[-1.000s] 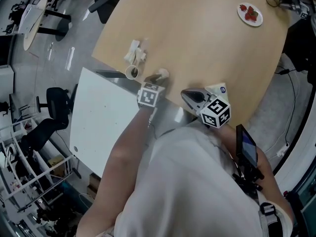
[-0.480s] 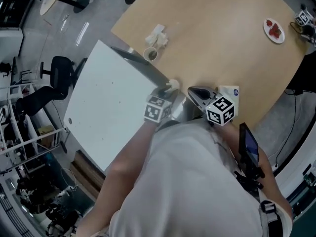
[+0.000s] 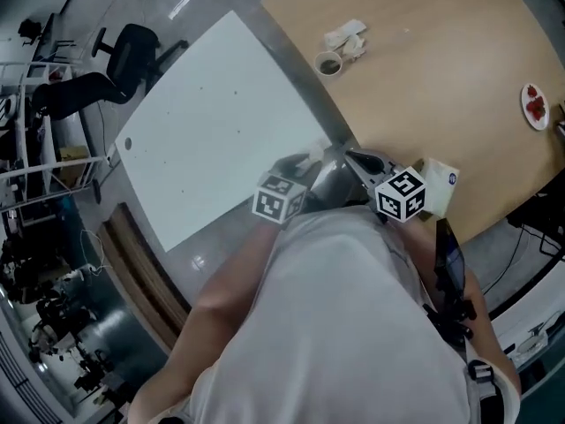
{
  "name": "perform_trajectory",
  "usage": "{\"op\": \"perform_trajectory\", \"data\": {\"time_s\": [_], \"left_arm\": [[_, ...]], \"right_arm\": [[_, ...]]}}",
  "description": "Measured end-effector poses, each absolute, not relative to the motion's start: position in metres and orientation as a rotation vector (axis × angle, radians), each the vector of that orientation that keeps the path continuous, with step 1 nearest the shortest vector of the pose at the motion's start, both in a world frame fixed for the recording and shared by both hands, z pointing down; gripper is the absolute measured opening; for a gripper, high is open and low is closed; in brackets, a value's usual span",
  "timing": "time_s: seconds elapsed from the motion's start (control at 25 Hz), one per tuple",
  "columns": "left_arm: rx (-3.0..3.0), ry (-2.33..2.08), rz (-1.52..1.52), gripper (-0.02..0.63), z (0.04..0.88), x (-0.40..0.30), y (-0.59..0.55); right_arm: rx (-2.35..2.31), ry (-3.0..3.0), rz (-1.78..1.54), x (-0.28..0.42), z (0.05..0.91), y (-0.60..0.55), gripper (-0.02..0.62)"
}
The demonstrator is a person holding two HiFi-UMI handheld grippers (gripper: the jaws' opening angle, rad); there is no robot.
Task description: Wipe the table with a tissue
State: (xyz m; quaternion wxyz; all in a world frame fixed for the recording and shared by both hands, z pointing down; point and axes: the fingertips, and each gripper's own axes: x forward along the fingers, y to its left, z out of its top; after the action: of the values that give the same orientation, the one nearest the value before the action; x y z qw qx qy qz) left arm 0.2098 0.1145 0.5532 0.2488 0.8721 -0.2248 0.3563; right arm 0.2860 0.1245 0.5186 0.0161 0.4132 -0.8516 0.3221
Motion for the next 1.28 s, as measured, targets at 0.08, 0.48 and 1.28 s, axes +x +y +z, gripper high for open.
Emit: {"op": "perform_trajectory", "data": {"time_s": [0.08, 0.48, 1.28], "left_arm": [[2.352, -0.653, 0.951, 0.117, 0.555, 0.193, 0.119], [2.246, -0.812, 0.873, 0.117, 0.580, 0.120, 0.121], [2.125, -1.115, 0.648, 0.117, 0.568, -0.012, 0.092]], "right_arm": [[1.247, -2.652, 1.002, 0.275, 0.520, 0.124, 0.017], [1.152, -2.621, 0.976, 0.232, 0.520, 0.122, 0.017], [0.884, -2.594, 0.895, 0.125, 0.521, 0.072, 0.017]]}}
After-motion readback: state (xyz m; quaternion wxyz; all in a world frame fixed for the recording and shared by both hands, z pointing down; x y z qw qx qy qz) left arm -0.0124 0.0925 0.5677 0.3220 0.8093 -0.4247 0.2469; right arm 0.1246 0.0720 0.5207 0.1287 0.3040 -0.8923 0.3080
